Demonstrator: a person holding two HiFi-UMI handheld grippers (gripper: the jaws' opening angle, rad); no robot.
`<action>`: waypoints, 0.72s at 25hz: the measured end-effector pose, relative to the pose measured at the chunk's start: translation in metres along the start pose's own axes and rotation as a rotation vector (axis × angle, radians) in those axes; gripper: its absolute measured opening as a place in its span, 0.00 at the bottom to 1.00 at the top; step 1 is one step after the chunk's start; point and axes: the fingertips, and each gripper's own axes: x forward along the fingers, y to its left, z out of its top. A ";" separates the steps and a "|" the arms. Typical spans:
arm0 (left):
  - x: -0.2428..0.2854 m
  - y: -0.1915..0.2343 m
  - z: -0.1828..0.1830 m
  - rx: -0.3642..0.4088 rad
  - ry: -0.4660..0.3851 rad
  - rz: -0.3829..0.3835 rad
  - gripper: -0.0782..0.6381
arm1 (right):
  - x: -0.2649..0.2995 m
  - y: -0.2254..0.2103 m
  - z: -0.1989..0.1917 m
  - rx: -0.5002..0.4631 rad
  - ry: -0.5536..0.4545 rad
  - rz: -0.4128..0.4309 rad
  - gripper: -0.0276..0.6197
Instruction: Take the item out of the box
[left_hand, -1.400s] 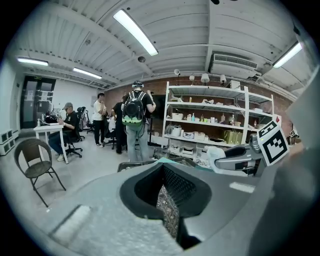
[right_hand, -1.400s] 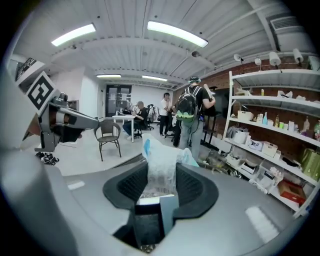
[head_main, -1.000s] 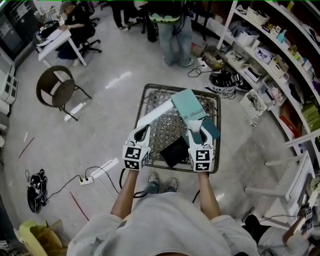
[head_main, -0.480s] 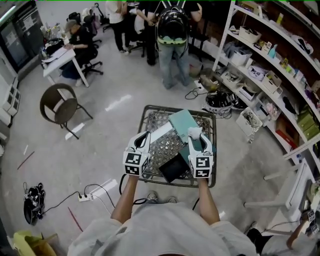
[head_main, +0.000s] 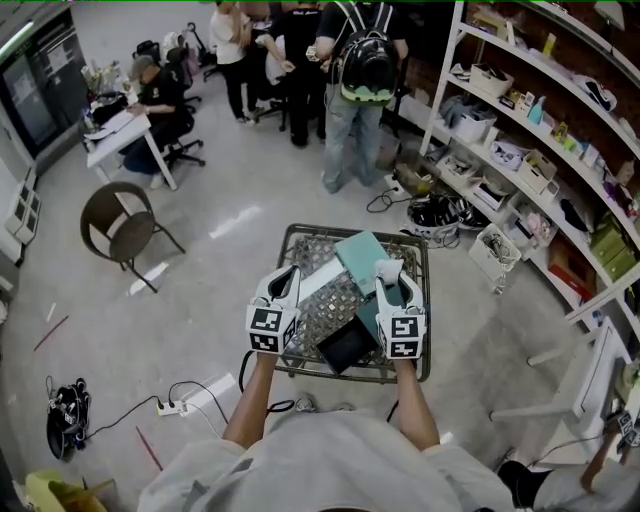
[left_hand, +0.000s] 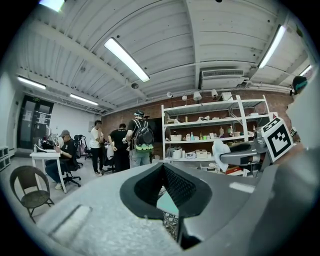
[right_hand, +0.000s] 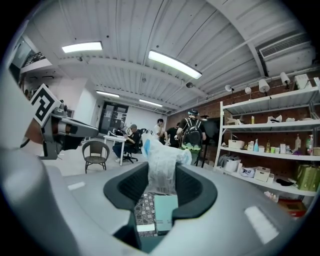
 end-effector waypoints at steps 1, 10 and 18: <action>0.001 -0.001 0.001 0.001 -0.002 -0.002 0.12 | 0.000 0.000 0.000 -0.003 0.002 -0.001 0.27; 0.000 -0.002 -0.003 -0.004 0.000 -0.006 0.12 | -0.001 0.001 -0.004 -0.010 0.007 -0.004 0.27; 0.003 -0.004 -0.008 -0.006 0.007 -0.006 0.12 | 0.003 -0.001 -0.008 -0.009 0.018 0.000 0.27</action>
